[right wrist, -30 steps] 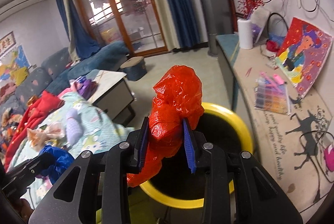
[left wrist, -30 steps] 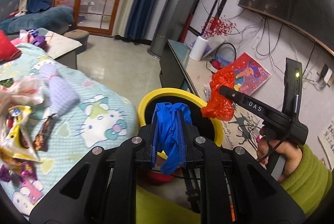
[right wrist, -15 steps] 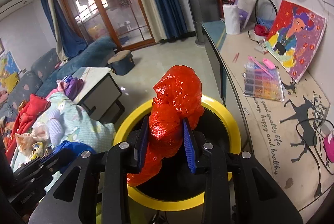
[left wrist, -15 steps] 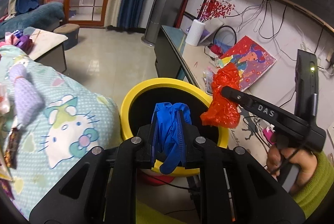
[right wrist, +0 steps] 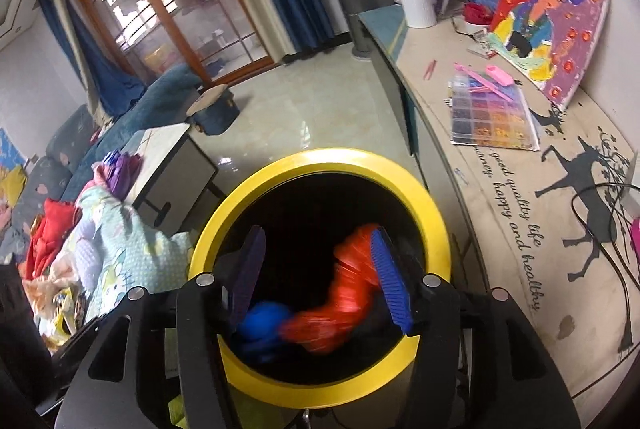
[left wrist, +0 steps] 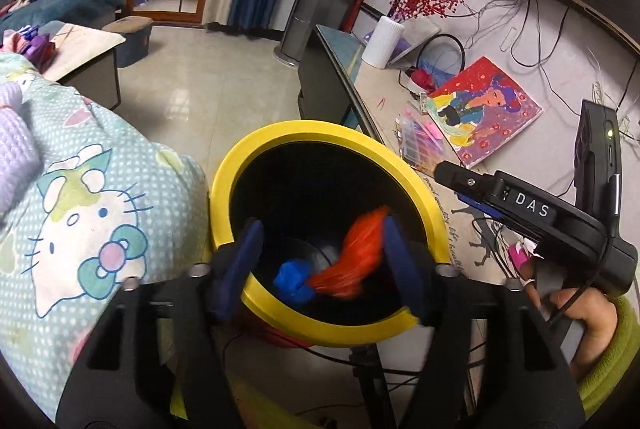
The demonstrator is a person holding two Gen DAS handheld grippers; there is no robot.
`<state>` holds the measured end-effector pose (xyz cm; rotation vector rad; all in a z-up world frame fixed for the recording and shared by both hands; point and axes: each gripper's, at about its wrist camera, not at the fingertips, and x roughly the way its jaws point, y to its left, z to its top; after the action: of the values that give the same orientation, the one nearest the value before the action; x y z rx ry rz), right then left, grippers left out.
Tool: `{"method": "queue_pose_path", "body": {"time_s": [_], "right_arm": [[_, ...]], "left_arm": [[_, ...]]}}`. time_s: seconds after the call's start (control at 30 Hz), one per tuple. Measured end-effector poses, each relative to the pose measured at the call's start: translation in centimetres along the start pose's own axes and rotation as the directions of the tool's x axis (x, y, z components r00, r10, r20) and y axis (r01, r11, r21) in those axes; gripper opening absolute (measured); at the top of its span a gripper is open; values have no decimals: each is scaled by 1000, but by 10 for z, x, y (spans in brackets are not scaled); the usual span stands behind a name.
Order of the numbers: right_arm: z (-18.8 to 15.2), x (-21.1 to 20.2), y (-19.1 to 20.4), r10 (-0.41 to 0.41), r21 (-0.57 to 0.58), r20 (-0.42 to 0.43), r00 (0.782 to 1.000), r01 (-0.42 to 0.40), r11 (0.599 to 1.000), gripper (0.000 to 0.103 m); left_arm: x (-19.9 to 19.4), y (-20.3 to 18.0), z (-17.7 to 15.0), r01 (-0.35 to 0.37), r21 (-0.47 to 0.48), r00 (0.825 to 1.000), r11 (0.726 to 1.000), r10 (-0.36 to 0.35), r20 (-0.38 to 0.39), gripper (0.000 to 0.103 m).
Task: Collect trash
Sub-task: 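Open both tools to drop the glove and red bag into the bin, then move both tools back to the trash on the bed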
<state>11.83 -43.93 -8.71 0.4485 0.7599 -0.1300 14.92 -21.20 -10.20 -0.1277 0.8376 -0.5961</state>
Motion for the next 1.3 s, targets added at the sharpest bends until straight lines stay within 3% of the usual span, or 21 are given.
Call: {"method": "queue_pose_path", "body": {"time_s": [0.07,0.2,0.4,0.63,0.93,1.17,1.3], "right_arm": [[1,-3,1,-1,-1,13,1000,1,1000,56],[1,-14,9,-3,-25,59,998,5,1000,64],[1,-37,31,27,-63,139,990,-19,998,78],[-4,-61,66,89,-157,194,977,-59,986,83],[-16,-75,109,168,-267,185,968,-115,957,84],[-24,-76,131,202,-315,155,967,-145,938,84],[-31,-76,143,223,-333,128,966,-170,927,84]], "left_arm": [[-7,3,1,-9,-9,1000,1000,9,16,69],[-27,8,4,-46,-28,997,999,48,63,92],[-67,15,10,-115,-47,980,992,121,156,92],[-102,18,12,-198,-62,948,978,208,240,92],[-136,35,8,-307,-88,902,948,319,290,92],[-159,52,5,-328,-140,879,934,356,318,92],[-171,60,3,-358,-163,856,919,393,336,92]]}}
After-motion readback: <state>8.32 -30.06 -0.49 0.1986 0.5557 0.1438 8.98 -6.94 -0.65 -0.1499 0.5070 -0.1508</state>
